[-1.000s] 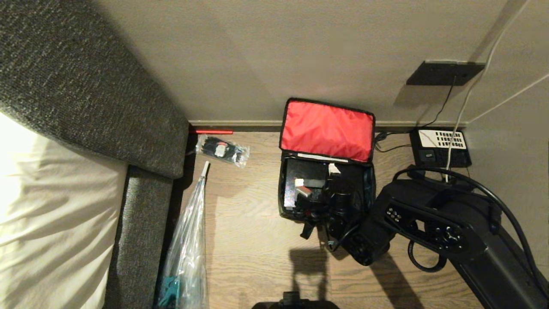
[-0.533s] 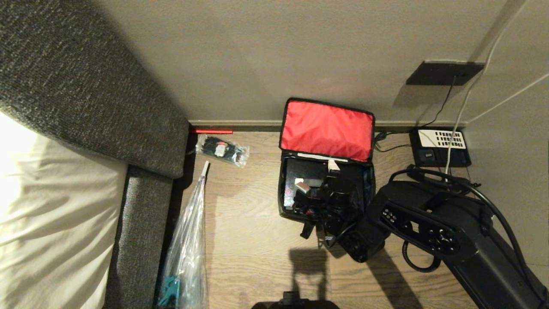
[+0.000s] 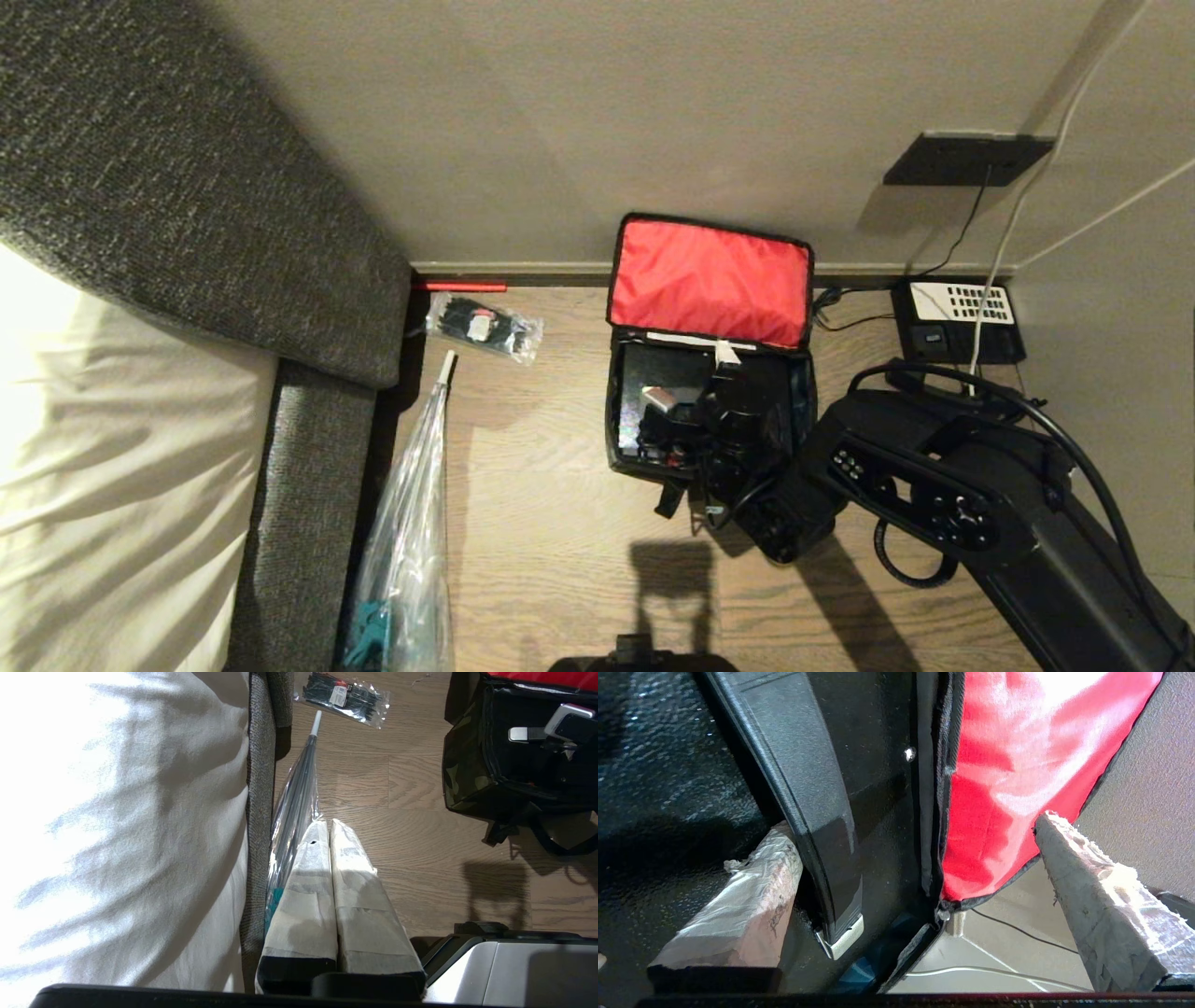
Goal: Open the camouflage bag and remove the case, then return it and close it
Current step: Grip the handle
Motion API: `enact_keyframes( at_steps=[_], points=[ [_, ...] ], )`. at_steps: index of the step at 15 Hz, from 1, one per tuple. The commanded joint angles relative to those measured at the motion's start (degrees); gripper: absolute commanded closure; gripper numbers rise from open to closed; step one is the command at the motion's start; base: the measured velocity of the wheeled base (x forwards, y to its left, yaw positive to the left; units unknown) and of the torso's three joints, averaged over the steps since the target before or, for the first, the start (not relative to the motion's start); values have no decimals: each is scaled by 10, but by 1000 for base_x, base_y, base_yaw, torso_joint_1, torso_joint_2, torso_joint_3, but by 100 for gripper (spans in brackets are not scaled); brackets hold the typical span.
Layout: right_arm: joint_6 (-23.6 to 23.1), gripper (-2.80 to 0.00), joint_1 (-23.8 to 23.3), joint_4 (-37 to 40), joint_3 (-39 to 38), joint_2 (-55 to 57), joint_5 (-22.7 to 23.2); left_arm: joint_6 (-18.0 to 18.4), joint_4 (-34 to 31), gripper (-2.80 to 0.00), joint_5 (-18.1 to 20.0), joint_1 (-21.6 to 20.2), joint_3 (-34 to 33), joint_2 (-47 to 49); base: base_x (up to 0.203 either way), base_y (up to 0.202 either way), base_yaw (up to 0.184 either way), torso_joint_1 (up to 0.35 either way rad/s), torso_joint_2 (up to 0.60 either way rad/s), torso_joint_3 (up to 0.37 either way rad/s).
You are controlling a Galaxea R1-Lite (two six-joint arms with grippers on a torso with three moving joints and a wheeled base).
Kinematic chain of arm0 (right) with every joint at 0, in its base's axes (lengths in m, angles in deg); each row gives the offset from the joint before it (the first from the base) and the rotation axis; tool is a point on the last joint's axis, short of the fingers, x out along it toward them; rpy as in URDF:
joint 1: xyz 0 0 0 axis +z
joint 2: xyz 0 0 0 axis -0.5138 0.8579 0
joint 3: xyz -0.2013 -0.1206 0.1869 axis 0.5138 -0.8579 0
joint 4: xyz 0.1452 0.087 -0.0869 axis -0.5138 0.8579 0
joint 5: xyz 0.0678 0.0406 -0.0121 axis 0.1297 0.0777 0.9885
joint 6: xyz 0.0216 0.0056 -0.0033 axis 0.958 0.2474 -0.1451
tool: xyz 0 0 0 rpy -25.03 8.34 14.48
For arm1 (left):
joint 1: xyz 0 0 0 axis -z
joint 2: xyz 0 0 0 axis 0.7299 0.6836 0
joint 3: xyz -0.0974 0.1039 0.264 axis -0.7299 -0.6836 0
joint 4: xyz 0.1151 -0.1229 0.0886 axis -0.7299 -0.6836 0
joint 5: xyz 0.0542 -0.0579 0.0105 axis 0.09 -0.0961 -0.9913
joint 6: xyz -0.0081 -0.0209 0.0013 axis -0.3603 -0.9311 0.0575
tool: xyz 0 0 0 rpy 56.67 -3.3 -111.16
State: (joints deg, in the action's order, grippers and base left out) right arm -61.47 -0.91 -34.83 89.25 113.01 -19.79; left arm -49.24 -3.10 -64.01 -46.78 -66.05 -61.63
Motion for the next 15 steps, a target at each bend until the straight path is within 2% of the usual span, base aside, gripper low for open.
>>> enact_keyframes(
  at_steps=[1, 6, 7, 15],
  points=[
    [-1, -280, 0, -5, 8, -4, -3, 0, 0, 0, 0, 0, 0, 0, 0, 0, 0, 0, 0, 0],
    [-3, -280, -4, -6, -1, 2, -3, 0, 0, 0, 0, 0, 0, 0, 0, 0, 0, 0, 0, 0],
    [-4, 0, -4, -5, -2, 2, -4, 0, 0, 0, 0, 0, 0, 0, 0, 0, 0, 0, 0, 0],
    [0, 0, -2, -21, -4, 19, -8, 0, 0, 0, 0, 0, 0, 0, 0, 0, 0, 0, 0, 0]
  ],
)
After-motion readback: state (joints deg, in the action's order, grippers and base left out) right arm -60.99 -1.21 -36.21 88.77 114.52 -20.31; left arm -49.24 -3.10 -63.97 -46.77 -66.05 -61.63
